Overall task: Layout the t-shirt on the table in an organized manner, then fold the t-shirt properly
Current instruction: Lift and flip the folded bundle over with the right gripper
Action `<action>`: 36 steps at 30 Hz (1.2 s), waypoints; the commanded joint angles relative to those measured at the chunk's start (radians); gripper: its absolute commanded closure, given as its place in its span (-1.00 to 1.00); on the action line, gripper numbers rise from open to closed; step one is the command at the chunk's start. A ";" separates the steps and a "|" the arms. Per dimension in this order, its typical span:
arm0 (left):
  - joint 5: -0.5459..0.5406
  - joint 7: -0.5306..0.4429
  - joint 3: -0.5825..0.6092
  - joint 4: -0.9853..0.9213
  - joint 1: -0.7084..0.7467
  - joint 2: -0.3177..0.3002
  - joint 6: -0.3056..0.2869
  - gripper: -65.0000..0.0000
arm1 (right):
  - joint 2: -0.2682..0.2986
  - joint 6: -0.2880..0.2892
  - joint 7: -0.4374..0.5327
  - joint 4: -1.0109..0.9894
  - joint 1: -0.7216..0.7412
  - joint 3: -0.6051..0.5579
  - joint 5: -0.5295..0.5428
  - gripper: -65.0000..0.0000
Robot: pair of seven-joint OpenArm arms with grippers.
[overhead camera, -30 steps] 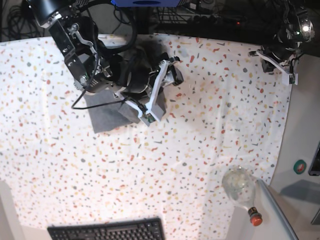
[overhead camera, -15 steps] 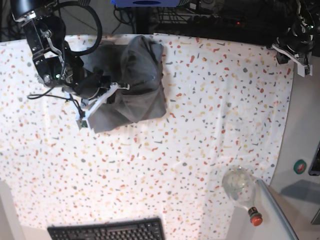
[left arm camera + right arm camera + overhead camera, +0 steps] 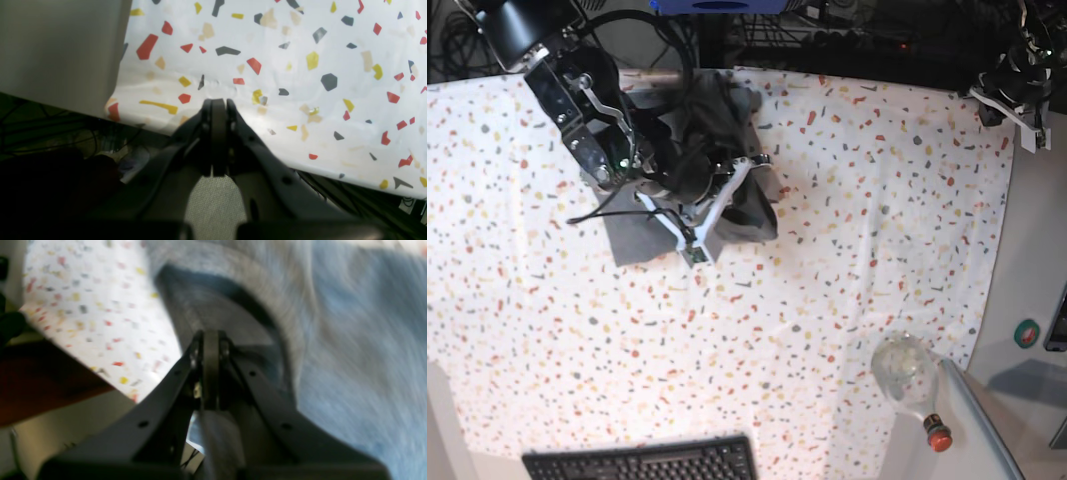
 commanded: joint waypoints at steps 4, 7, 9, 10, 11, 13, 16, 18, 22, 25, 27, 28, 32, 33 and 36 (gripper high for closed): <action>-0.010 -0.018 -0.005 0.013 0.003 -0.015 -0.006 1.00 | 0.016 0.003 0.003 0.059 0.034 -0.058 0.009 1.00; -0.010 -0.018 -0.008 0.013 0.003 -0.015 -0.006 1.00 | 0.077 0.002 -0.027 0.142 -0.003 -0.041 0.009 1.00; -0.010 -0.018 -0.010 0.013 0.003 -0.015 -0.006 1.00 | 0.123 -0.016 -0.036 0.202 -0.060 0.001 0.009 1.00; -0.010 -0.018 -0.010 0.013 0.003 -0.017 -0.006 1.00 | 0.141 -0.044 -0.040 0.223 -0.089 0.022 0.009 1.00; -0.010 -0.018 -0.010 0.013 0.003 -0.017 -0.006 1.00 | 0.157 -0.075 -0.042 0.236 -0.117 0.039 0.009 1.00; -0.010 -0.019 -0.010 0.013 0.003 -0.017 -0.006 1.00 | 0.198 -0.116 -0.039 0.233 -0.149 0.053 0.009 1.00; -0.010 -0.019 -0.008 0.013 0.001 -0.017 -0.006 1.00 | 0.227 -0.122 -0.037 0.222 -0.172 0.054 0.009 1.00; -0.010 -0.019 -0.005 0.013 -0.009 -0.017 -0.006 1.00 | 0.226 -0.124 -0.036 0.200 -0.184 0.054 0.009 1.00; -0.010 -0.018 -0.005 0.012 -0.020 -0.015 -0.006 1.00 | 0.203 -0.122 -0.037 0.177 -0.181 -0.013 0.009 1.00; -0.010 -0.015 -0.005 0.012 -0.025 -0.015 -0.006 1.00 | 0.171 -0.122 -0.037 0.148 -0.160 -0.104 0.009 1.00; -0.010 -0.015 -0.005 0.012 -0.025 -0.015 -0.006 1.00 | 0.148 -0.122 -0.037 0.125 -0.137 -0.160 0.009 1.00; -0.010 -0.015 -0.005 0.012 -0.025 -0.015 -0.006 1.00 | 0.137 -0.122 -0.039 0.120 -0.128 -0.182 0.009 1.00; -0.010 -0.015 -0.005 0.012 -0.023 -0.015 -0.006 1.00 | 0.120 -0.124 -0.042 0.113 -0.095 -0.243 0.009 1.00; -0.010 -0.015 -0.005 0.012 -0.022 -0.015 -0.006 1.00 | 0.123 -0.125 -0.042 0.128 -0.094 -0.249 0.011 1.00; -0.010 -0.015 -0.005 0.012 -0.020 -0.017 -0.006 1.00 | 0.152 -0.127 -0.042 0.202 -0.109 -0.214 0.011 1.00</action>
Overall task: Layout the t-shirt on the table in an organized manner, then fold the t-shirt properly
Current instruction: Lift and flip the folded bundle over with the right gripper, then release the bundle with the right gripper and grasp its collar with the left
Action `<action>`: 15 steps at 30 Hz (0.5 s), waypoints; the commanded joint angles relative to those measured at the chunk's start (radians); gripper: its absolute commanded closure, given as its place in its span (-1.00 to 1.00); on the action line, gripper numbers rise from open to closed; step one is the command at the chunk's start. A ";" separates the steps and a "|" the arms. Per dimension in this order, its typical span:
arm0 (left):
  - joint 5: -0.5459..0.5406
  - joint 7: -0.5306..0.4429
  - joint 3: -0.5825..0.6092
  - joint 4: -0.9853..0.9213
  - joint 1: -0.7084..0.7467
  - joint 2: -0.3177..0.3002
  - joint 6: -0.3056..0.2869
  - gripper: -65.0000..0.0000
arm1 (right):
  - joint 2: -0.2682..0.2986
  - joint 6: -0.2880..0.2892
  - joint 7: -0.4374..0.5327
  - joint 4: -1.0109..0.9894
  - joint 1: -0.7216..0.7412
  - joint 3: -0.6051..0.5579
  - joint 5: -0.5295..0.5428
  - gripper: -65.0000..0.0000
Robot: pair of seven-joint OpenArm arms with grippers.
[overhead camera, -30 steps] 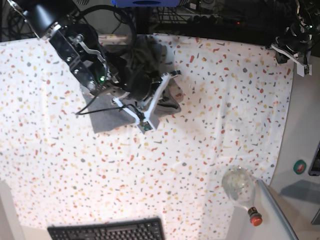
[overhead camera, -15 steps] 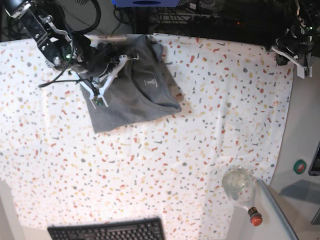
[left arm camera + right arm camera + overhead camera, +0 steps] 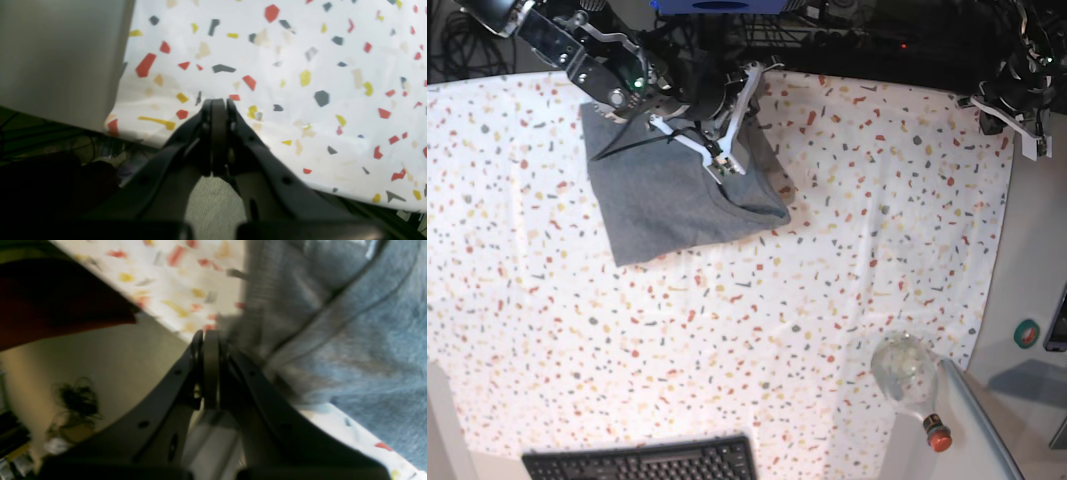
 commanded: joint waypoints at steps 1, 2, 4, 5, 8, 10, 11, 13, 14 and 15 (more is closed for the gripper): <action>-0.010 -0.018 -0.006 0.012 0.007 -0.017 -0.006 1.00 | 0.022 0.001 0.012 0.024 0.002 0.024 -0.007 1.00; -0.010 -0.018 -0.006 0.012 0.007 -0.017 -0.006 1.00 | 0.025 0.001 0.012 0.021 0.002 0.036 -0.007 1.00; -0.010 -0.018 -0.006 0.012 0.009 -0.017 -0.006 1.00 | 0.024 0.001 0.012 -0.034 0.006 0.050 -0.007 1.00; -0.010 -0.018 -0.006 0.012 0.009 -0.017 -0.006 1.00 | 0.022 0.001 0.015 -0.073 0.017 0.047 -0.007 1.00; -0.010 -0.018 -0.006 0.012 0.004 -0.015 -0.006 1.00 | -0.025 0.002 0.016 -0.145 0.033 0.013 -0.007 1.00; -0.010 -0.018 -0.006 0.012 0.001 -0.015 -0.006 1.00 | -0.041 0.002 0.015 -0.163 0.046 -0.032 -0.007 1.00; -0.010 -0.018 -0.006 0.012 0.001 -0.015 -0.006 1.00 | -0.050 0.002 0.015 -0.172 0.057 -0.067 -0.007 1.00; -0.010 -0.016 -0.004 0.014 0.000 -0.015 -0.006 1.00 | -0.070 0.001 0.012 -0.191 0.088 -0.124 -0.008 1.00; -0.010 -0.016 -0.004 0.014 0.000 -0.015 -0.006 1.00 | -0.070 0.001 0.012 -0.200 0.099 -0.133 -0.008 1.00; -0.010 -0.016 -0.004 0.009 0.000 -0.015 -0.006 1.00 | -0.071 0.001 0.012 -0.209 0.106 -0.136 -0.008 1.00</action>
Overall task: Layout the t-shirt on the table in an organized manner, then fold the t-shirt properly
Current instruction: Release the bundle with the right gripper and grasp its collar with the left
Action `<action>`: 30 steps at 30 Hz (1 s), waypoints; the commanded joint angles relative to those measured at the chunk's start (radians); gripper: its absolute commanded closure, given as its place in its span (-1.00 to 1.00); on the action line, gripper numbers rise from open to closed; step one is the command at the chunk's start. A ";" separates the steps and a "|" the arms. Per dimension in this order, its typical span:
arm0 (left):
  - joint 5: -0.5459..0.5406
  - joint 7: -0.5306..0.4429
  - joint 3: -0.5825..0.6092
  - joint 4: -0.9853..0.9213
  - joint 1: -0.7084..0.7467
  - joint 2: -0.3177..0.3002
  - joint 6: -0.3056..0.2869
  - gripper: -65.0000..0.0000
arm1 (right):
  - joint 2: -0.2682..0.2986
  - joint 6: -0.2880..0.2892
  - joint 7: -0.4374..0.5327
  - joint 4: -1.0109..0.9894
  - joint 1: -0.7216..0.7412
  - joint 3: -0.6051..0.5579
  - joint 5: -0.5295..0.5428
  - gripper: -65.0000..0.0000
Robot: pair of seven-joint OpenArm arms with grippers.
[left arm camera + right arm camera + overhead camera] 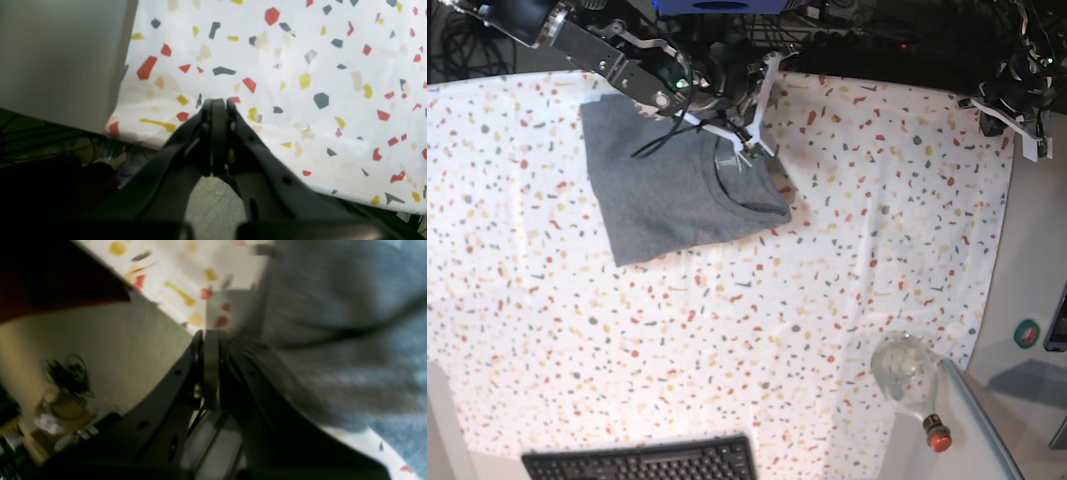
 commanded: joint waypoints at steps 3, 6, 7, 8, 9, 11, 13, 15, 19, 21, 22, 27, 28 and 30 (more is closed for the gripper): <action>-0.010 -0.016 -0.003 0.006 0.003 -0.016 -0.007 1.00 | 0.000 0.002 0.007 0.000 0.028 0.007 -0.001 1.00; -0.010 -0.016 0.071 0.017 0.006 -0.020 -0.007 1.00 | 0.002 0.002 -0.008 0.039 0.048 0.005 0.004 1.00; -0.011 -0.016 0.101 0.023 0.010 -0.020 -0.007 1.00 | 0.006 0.002 -0.036 0.079 0.049 0.011 0.004 1.00; -0.011 -0.016 0.121 0.035 0.011 -0.020 -0.007 1.00 | 0.009 0.002 -0.060 0.121 0.049 0.011 0.004 1.00; -0.011 -0.016 0.143 0.053 0.014 -0.017 -0.007 1.00 | 0.013 0.002 -0.080 0.166 0.049 0.014 0.001 1.00; -0.014 -0.016 0.204 0.101 0.019 -0.014 -0.007 1.00 | 0.037 0.002 -0.103 0.237 0.042 0.057 0.001 1.00; -0.019 -0.016 0.289 0.164 0.037 -0.014 -0.007 1.00 | 0.060 0.002 -0.106 0.283 0.011 0.136 0.001 1.00; -0.023 -0.016 0.378 0.227 0.046 -0.013 -0.007 1.00 | 0.075 0.002 -0.106 0.292 -0.020 0.252 0.001 1.00; -0.166 -0.016 0.463 0.251 0.039 0.014 -0.007 1.00 | 0.098 0.008 -0.111 0.293 -0.081 0.459 0.001 1.00; -0.270 -0.016 0.488 0.234 0.022 0.015 -0.007 0.96 | 0.135 0.008 -0.106 0.293 -0.103 0.528 0.001 1.00; -0.319 -0.016 0.500 0.218 0.014 0.015 -0.007 0.61 | 0.149 0.008 -0.106 0.295 -0.110 0.553 0.001 1.00; -0.436 -0.016 0.563 0.129 -0.030 0.010 -0.009 -0.46 | 0.203 0.009 -0.106 0.295 -0.136 0.616 0.001 1.00; -0.441 -0.018 0.588 0.112 -0.041 0.010 -0.009 -0.61 | 0.210 0.009 -0.105 0.295 -0.144 0.625 0.001 1.00; -0.441 -0.021 0.637 0.089 -0.063 0.014 -0.009 -0.74 | 0.214 0.009 -0.105 0.295 -0.155 0.645 0.001 1.00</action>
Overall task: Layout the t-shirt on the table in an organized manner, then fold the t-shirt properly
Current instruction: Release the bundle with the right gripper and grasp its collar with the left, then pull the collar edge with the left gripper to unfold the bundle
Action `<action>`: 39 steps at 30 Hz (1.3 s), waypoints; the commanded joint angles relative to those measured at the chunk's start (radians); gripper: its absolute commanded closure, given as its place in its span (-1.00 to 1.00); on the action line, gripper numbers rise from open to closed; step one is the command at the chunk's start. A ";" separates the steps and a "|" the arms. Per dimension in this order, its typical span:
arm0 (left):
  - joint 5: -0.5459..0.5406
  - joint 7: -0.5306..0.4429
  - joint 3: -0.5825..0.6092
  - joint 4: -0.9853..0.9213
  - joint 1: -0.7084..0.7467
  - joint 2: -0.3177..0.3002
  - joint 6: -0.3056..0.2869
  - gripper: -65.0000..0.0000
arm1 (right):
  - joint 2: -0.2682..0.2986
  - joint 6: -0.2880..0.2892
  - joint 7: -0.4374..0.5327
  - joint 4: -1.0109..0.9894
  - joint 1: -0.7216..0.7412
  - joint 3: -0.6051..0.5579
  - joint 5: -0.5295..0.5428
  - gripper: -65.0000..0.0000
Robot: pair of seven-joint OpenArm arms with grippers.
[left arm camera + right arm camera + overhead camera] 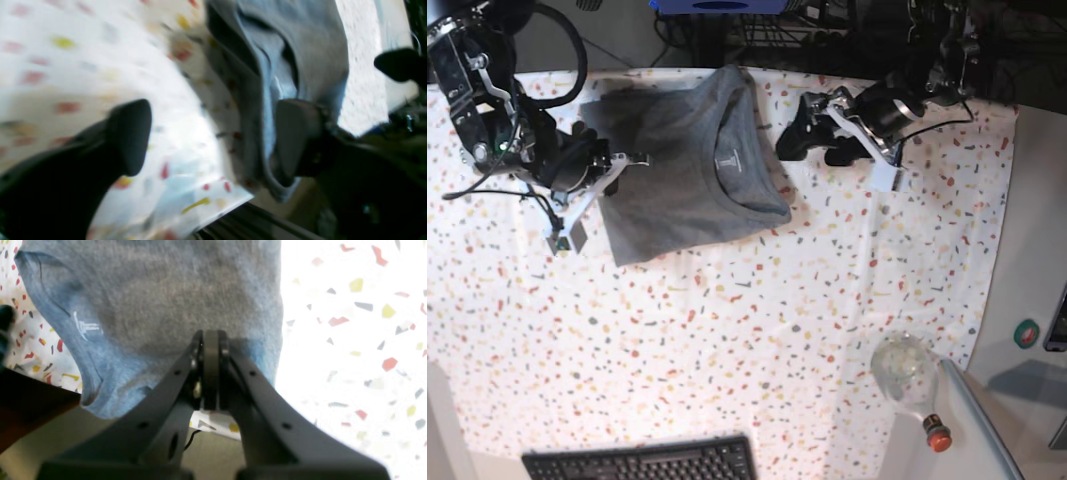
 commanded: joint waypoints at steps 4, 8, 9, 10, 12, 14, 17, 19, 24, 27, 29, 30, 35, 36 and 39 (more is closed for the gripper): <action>-0.024 -0.021 0.075 -0.040 -0.053 0.010 -0.013 -0.71 | 0.013 0.008 0.009 0.019 -0.005 0.021 0.004 1.00; -0.018 -0.021 0.110 -0.106 -0.100 0.057 -0.013 -0.71 | 0.036 0.008 0.009 0.019 -0.008 0.022 0.004 1.00; -0.018 -0.021 0.119 -0.121 -0.112 0.062 -0.013 -0.71 | 0.036 0.008 0.010 0.019 -0.008 0.022 0.004 1.00; -0.016 -0.021 0.128 -0.141 -0.125 0.065 -0.013 -0.71 | 0.037 0.008 0.010 0.019 -0.008 0.022 0.004 1.00; -0.016 -0.021 0.159 -0.190 -0.152 0.067 -0.013 -0.71 | 0.037 0.008 0.010 0.019 -0.008 0.036 0.004 1.00; -0.016 -0.022 0.194 -0.238 -0.180 0.067 -0.012 -0.71 | 0.037 0.008 0.010 0.019 -0.022 0.071 0.004 1.00; -0.016 -0.022 0.216 -0.285 -0.206 0.070 -0.009 -0.70 | 0.037 0.051 0.042 0.017 -0.040 0.127 0.004 1.00; -0.016 -0.022 0.214 -0.307 -0.218 0.079 -0.009 -0.55 | 0.037 0.129 0.085 0.014 -0.069 0.180 0.004 1.00; -0.016 -0.018 0.225 -0.374 -0.263 0.090 -0.009 0.51 | 0.031 0.281 0.150 -0.015 -0.123 0.328 0.004 1.00; -0.016 -0.015 0.225 -0.405 -0.295 0.085 -0.007 1.00 | 0.030 0.301 0.154 -0.049 -0.129 0.378 0.006 1.00; 0.005 0.008 0.227 -0.410 -0.318 0.079 0.011 1.00 | 0.030 0.321 0.154 -0.075 -0.129 0.412 0.006 1.00; 0.040 0.044 0.227 -0.402 -0.338 0.071 0.031 1.00 | 0.030 0.333 0.154 -0.090 -0.129 0.432 0.006 1.00; 0.258 0.231 0.322 -0.368 -0.485 0.065 0.036 1.00 | 0.005 0.393 0.154 -0.139 -0.129 0.483 0.006 1.00; 0.318 0.254 0.375 -0.365 -0.528 0.054 0.036 1.00 | -0.007 0.402 0.151 -0.146 -0.129 0.502 0.006 1.00; 0.461 0.283 0.587 -0.374 -0.654 0.044 0.036 1.00 | -0.027 0.417 0.150 -0.161 -0.131 0.525 0.004 1.00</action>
